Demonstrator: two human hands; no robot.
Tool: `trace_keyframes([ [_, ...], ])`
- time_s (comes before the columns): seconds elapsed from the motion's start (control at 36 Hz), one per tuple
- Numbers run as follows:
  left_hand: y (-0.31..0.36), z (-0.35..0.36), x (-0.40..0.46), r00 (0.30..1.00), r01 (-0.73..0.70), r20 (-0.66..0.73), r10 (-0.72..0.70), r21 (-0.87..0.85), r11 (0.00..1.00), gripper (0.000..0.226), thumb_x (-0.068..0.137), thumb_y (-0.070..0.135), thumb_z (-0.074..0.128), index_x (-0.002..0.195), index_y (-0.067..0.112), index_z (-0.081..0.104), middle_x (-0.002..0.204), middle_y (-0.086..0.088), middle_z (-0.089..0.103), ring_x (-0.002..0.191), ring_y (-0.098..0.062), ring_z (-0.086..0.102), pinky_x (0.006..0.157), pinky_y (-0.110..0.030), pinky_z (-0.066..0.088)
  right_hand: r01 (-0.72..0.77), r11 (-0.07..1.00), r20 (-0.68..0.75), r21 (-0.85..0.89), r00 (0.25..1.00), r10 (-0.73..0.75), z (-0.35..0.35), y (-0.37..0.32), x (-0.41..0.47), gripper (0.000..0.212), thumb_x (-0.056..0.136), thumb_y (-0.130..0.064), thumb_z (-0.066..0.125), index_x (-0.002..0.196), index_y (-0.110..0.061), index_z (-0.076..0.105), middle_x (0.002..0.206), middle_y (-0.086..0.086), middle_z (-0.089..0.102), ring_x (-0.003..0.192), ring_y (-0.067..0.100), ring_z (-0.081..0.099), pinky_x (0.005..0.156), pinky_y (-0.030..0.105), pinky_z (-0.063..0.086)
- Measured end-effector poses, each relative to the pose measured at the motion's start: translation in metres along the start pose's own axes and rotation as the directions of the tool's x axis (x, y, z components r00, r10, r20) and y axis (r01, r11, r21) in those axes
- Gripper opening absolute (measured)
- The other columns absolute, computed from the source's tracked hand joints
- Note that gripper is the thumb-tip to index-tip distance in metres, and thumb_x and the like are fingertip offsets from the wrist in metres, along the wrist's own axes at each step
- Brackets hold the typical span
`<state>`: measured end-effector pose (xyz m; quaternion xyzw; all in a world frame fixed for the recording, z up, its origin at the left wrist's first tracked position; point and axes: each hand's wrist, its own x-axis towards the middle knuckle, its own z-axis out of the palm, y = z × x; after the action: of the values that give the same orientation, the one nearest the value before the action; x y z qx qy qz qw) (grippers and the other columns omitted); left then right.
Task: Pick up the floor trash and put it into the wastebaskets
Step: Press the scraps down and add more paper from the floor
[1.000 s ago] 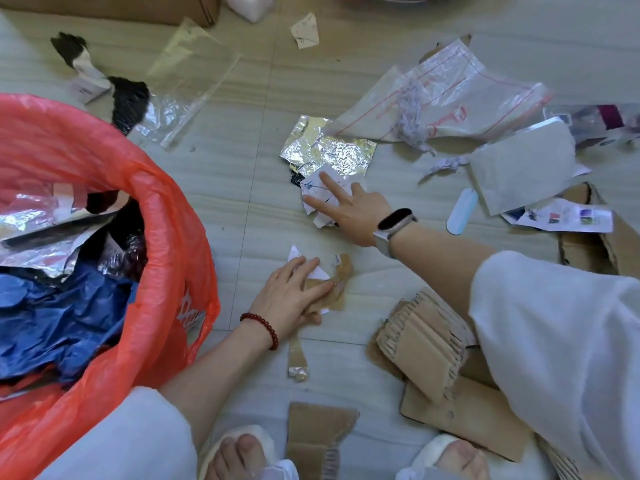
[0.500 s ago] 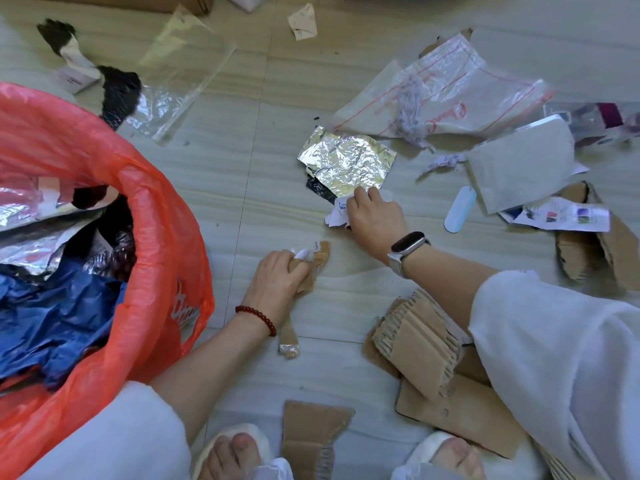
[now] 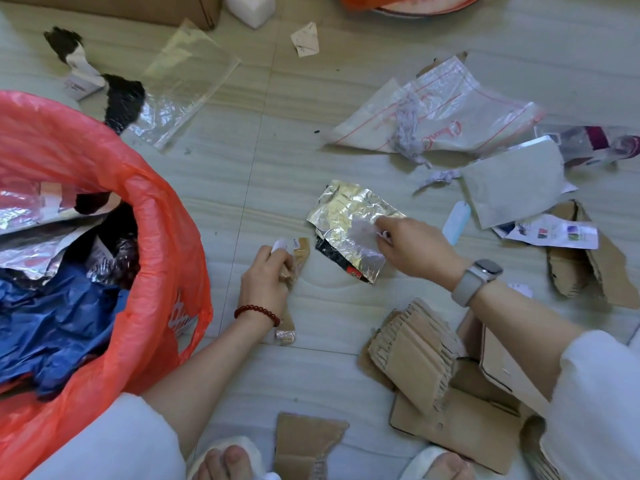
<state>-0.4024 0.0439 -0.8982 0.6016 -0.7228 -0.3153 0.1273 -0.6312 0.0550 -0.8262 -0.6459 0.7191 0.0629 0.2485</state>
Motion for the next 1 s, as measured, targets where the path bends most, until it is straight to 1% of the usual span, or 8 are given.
trace_keyframes([
  [0.08,0.000,0.000,0.002,1.000,0.025,-0.004,-0.026,-0.035,0.999,0.036,0.065,-0.018,0.042,0.082,0.007,0.060,0.092,-0.007,0.054,0.074,-0.028,0.054,0.063,-0.029,0.042,-0.026,0.998,0.031,0.050,0.999,0.025,-0.026,-0.003,0.010,0.018,0.094,-0.025,0.039,0.105,-0.014,0.049,0.090,0.008,0.055,0.082,0.034,0.058,0.063,0.032,0.038],
  [0.19,-0.001,0.002,0.004,0.999,0.044,-0.015,-0.046,-0.094,0.995,0.035,0.066,-0.017,0.043,0.080,0.009,0.060,0.088,-0.001,0.053,0.075,-0.027,0.057,0.066,-0.035,0.050,-0.133,0.954,0.290,0.269,0.956,0.052,-0.040,-0.010,0.036,0.039,0.092,-0.017,0.042,0.131,-0.016,0.037,0.101,0.006,0.051,0.056,0.023,0.059,0.045,0.031,0.053],
  [0.28,0.001,0.001,0.005,0.998,0.062,-0.020,-0.065,-0.104,0.993,0.033,0.068,-0.017,0.046,0.081,0.009,0.061,0.085,0.007,0.048,0.072,-0.020,0.053,0.064,-0.031,0.047,-0.179,0.976,0.312,0.123,0.941,0.133,-0.015,-0.013,0.052,0.050,0.091,-0.015,0.042,0.137,-0.013,0.023,0.089,0.008,0.054,0.060,0.027,0.061,0.051,0.038,0.057],
  [0.33,0.004,0.000,0.003,0.997,0.070,-0.024,-0.073,-0.108,0.992,0.032,0.069,-0.017,0.047,0.082,0.008,0.062,0.086,0.007,0.046,0.070,-0.016,0.049,0.063,-0.029,0.044,-0.233,0.970,0.267,0.070,0.941,0.207,0.003,-0.010,0.059,0.057,0.091,-0.016,0.042,0.140,-0.013,0.015,0.076,0.005,0.051,0.054,0.022,0.053,0.050,0.038,0.049],
  [0.47,0.010,-0.001,0.002,0.993,0.113,-0.021,-0.117,-0.115,0.987,0.029,0.070,-0.015,0.051,0.087,0.005,0.063,0.095,-0.006,0.054,0.072,-0.015,0.047,0.061,-0.024,0.031,-0.256,0.966,0.101,-0.033,0.961,0.258,0.016,-0.012,0.058,0.030,0.089,-0.008,0.038,0.119,-0.006,0.036,0.074,0.005,0.050,0.065,0.026,0.047,0.052,0.029,0.032],
  [0.67,0.037,-0.009,0.003,0.989,0.113,-0.065,-0.130,-0.212,0.971,0.026,0.075,-0.010,0.054,0.094,0.006,0.063,0.100,-0.010,0.053,0.085,-0.029,0.056,0.068,-0.027,0.039,-0.163,0.967,-0.111,-0.196,0.983,0.143,0.041,-0.012,0.035,0.033,0.086,-0.005,0.047,0.119,-0.011,0.047,0.117,0.008,0.054,0.111,0.031,0.044,0.062,0.033,0.034],
  [0.86,0.088,-0.030,0.003,0.978,-0.051,-0.205,-0.021,-0.340,0.939,0.030,0.071,-0.017,0.054,0.093,0.002,0.063,0.095,-0.009,0.050,0.078,-0.010,0.050,0.066,0.000,0.035,-0.194,0.974,-0.315,0.117,0.923,0.221,0.011,0.004,0.020,0.024,0.096,-0.024,0.043,0.114,-0.014,0.055,0.109,0.008,0.058,0.105,0.033,0.049,0.066,0.037,0.043],
  [1.0,0.140,-0.064,0.027,0.941,-0.147,-0.337,-0.008,-0.433,0.889,0.032,0.071,-0.013,0.055,0.092,0.009,0.062,0.089,0.009,0.046,0.074,0.003,0.043,0.071,0.001,0.033,-0.083,0.962,-0.472,0.259,0.858,0.202,-0.054,-0.001,0.011,0.023,0.093,-0.022,0.045,0.107,-0.013,0.061,0.104,0.009,0.062,0.100,0.032,0.053,0.066,0.037,0.040],
])
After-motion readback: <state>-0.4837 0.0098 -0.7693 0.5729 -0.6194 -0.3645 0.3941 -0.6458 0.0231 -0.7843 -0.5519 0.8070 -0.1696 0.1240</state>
